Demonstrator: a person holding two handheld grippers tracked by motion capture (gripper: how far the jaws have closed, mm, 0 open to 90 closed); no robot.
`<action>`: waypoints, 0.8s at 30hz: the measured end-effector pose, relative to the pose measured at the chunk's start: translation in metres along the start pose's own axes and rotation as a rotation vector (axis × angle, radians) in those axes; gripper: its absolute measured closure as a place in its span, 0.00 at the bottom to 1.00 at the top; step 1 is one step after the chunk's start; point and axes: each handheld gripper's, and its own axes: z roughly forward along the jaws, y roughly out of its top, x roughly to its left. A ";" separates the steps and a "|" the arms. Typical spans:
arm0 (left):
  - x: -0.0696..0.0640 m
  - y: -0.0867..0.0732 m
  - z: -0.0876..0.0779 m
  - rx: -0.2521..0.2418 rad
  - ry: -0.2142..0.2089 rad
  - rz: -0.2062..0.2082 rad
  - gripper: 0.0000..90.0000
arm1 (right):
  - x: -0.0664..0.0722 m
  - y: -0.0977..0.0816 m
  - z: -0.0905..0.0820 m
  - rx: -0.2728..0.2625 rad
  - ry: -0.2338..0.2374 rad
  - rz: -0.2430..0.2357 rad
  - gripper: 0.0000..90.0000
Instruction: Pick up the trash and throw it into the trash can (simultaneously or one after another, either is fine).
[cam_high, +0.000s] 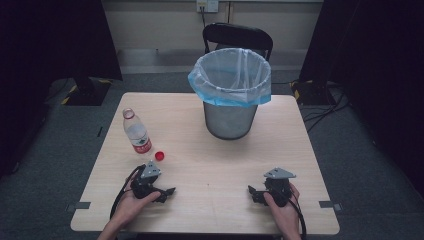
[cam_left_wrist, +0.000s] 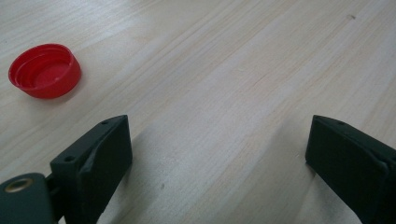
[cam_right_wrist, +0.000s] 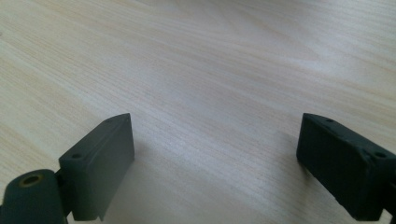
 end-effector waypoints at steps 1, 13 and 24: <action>0.000 0.000 0.000 0.000 0.000 0.000 0.08 | 0.000 0.000 0.000 0.000 0.000 0.000 0.12; 0.000 0.000 0.000 -0.002 0.000 -0.002 0.07 | 0.001 0.000 0.000 0.000 -0.005 0.006 0.12; -0.002 0.000 0.000 -0.010 0.004 -0.019 0.08 | 0.017 0.017 0.004 -0.023 0.045 -0.024 0.16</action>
